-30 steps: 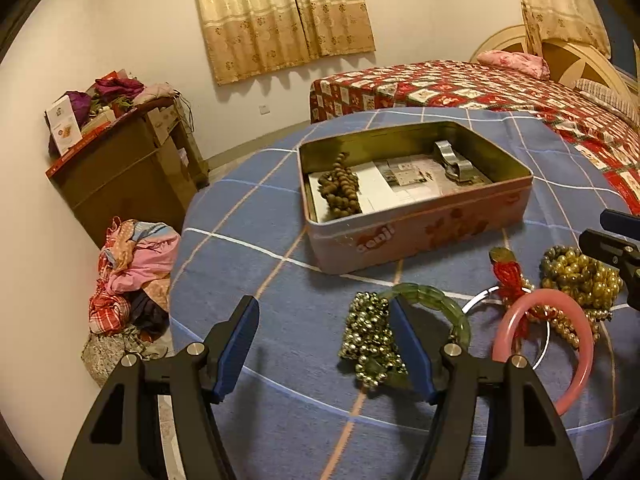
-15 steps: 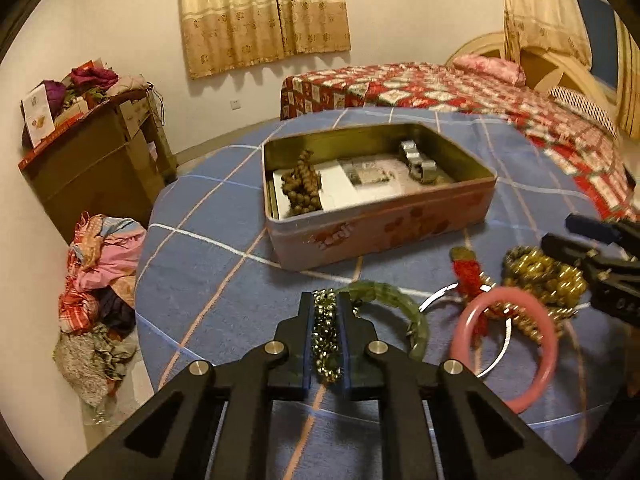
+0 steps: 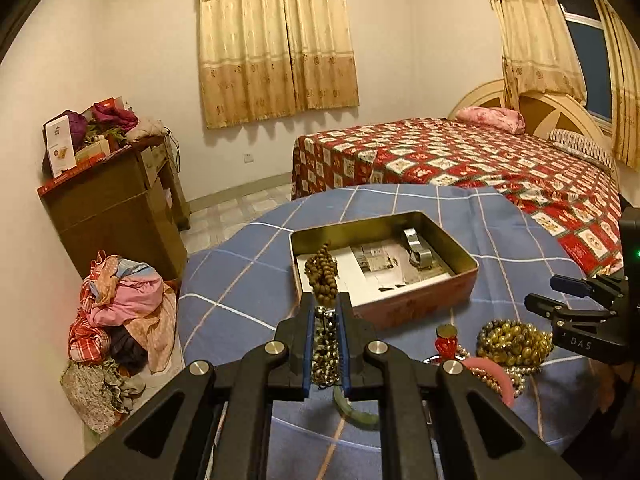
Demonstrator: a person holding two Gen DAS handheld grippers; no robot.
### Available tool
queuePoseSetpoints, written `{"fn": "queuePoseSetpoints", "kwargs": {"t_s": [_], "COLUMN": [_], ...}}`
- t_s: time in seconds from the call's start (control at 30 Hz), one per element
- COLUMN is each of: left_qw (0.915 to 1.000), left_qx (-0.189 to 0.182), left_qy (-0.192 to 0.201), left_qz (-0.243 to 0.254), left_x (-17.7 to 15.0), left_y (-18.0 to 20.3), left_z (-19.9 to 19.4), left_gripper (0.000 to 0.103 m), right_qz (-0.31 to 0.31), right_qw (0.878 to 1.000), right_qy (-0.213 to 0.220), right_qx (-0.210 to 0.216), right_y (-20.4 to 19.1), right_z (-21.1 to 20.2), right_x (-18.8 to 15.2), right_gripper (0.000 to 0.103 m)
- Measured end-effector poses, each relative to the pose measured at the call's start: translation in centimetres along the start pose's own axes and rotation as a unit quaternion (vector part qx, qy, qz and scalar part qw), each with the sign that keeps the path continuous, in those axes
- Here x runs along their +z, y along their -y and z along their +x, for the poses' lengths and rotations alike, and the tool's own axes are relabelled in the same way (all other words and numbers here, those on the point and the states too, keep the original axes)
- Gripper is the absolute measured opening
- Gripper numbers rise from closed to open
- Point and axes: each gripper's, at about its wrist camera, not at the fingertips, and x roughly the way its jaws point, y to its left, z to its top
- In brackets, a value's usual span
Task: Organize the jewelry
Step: 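Grasp the grey bead necklace with the right gripper while the left gripper lifts the gold strand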
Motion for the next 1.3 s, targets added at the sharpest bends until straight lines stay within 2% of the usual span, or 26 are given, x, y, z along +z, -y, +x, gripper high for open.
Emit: {"fn": "queuePoseSetpoints", "kwargs": {"t_s": [0.17, 0.37, 0.67, 0.8, 0.9, 1.07, 1.13, 1.17, 1.23, 1.3], "left_qw": [0.9998, 0.9994, 0.9992, 0.9992, 0.9992, 0.9991, 0.9991, 0.9991, 0.9991, 0.9990], "left_qx": [0.017, 0.026, 0.022, 0.022, 0.022, 0.022, 0.022, 0.022, 0.023, 0.023], "left_qy": [0.003, -0.011, -0.027, -0.028, -0.028, -0.029, -0.029, -0.029, -0.029, -0.029], "left_qz": [-0.009, -0.019, -0.021, -0.020, -0.020, -0.020, -0.021, -0.021, -0.023, -0.024], "left_x": [-0.3, -1.2, -2.1, -2.1, -2.1, -2.0, -2.0, -2.1, -2.1, -2.2], "left_y": [-1.3, -2.3, -2.4, -2.3, -2.3, -2.4, -2.4, -2.3, -2.3, -2.3], "left_z": [0.1, 1.2, 2.3, 2.4, 2.4, 2.4, 2.4, 2.5, 2.5, 2.5], "left_gripper": [0.009, 0.009, 0.009, 0.009, 0.009, 0.009, 0.009, 0.009, 0.009, 0.009], "right_qz": [0.008, -0.009, -0.017, -0.023, -0.029, -0.024, -0.028, -0.030, -0.036, -0.036], "right_qw": [1.000, 1.000, 0.998, 0.997, 0.995, 0.992, 0.992, 0.992, 0.992, 0.993], "right_qy": [-0.004, -0.017, -0.038, -0.049, -0.059, -0.076, -0.075, -0.073, -0.067, -0.063], "right_qx": [-0.003, 0.023, 0.044, 0.062, 0.076, 0.096, 0.102, 0.100, 0.098, 0.098], "right_y": [0.9, -0.6, -1.8, -2.2, -2.5, -2.5, -2.8, -3.0, -3.3, -3.4], "right_z": [-0.2, -0.1, 1.0, 1.4, 1.6, 2.2, 2.1, 2.0, 1.8, 1.6], "right_x": [-0.3, -0.9, -1.4, -1.1, -0.8, -0.7, -0.7, -0.8, -0.9, -0.9], "right_gripper": [0.060, 0.060, 0.052, 0.038, 0.031, 0.029, 0.019, 0.019, 0.011, 0.011]}}
